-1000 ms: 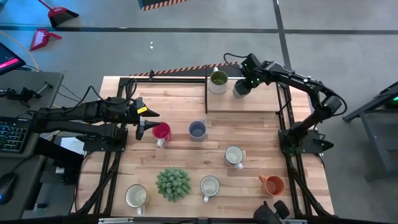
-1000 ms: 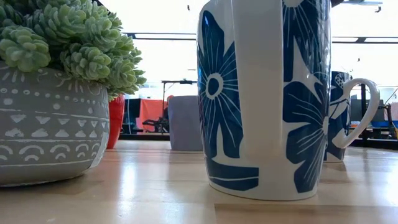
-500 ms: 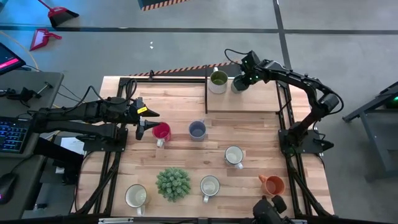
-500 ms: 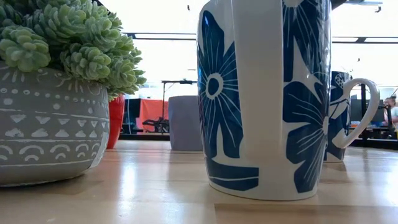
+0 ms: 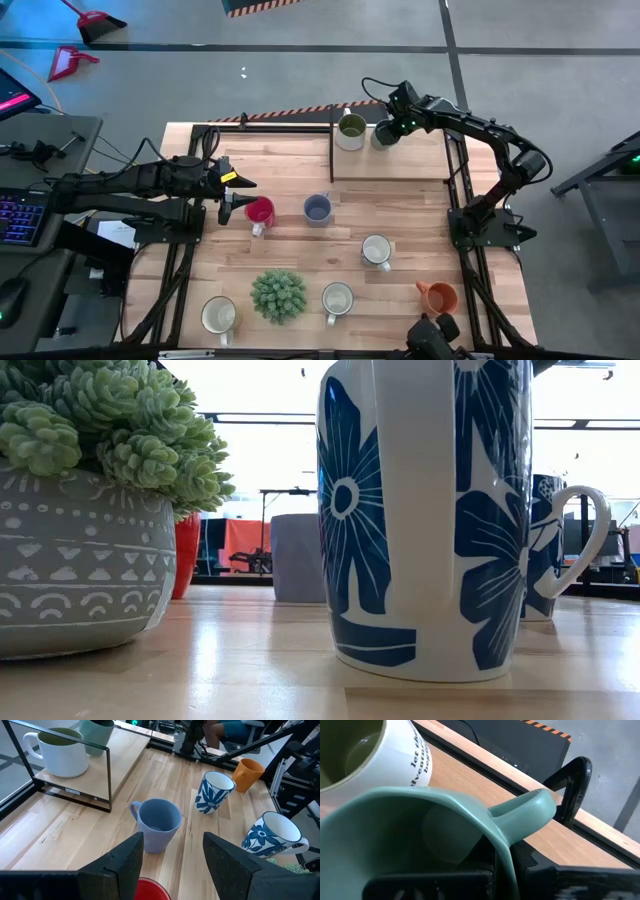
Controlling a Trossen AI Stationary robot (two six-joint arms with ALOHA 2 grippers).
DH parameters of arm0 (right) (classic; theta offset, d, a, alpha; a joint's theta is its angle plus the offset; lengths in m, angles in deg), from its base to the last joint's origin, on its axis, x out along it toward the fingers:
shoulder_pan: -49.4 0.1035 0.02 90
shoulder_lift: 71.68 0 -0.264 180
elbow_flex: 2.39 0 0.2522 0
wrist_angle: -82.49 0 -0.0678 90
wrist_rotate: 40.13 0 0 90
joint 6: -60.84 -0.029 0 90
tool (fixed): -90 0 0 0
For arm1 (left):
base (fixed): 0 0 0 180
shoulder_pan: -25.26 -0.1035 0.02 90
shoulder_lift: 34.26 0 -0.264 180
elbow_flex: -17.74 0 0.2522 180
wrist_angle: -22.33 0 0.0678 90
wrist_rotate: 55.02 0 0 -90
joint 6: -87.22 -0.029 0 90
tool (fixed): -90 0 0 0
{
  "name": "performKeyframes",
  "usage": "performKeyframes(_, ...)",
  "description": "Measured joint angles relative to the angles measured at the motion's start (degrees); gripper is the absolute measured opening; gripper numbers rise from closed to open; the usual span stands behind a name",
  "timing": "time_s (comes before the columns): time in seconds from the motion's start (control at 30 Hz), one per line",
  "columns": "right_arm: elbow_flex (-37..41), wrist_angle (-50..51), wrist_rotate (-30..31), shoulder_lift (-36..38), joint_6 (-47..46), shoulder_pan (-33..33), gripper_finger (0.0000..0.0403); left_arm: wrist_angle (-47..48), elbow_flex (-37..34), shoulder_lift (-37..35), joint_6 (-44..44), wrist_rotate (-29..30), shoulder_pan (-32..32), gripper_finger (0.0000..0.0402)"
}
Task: Place coffee mugs
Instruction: Put the light green mug on the shelf
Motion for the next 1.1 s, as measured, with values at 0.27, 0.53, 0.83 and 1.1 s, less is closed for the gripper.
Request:
performKeyframes(0.27,0.00,-0.13,0.00,0.00,-0.57,0.00,0.0000,0.00,0.00,0.00,0.00,0.00,0.00,0.0192)
performKeyframes(0.53,0.00,-0.01,-1.06,0.00,0.61,0.04,0.0000,0.00,0.00,-0.01,0.00,0.00,0.00,0.0192)
performKeyframes(0.83,0.00,1.78,-1.51,-0.13,1.07,0.06,0.0000,0.02,0.00,0.00,0.00,0.02,-0.01,0.0192)
performKeyframes(1.1,-0.50,0.86,-3.01,-3.14,0.54,0.96,0.0000,0.04,0.00,0.00,0.00,0.02,0.00,0.0192)
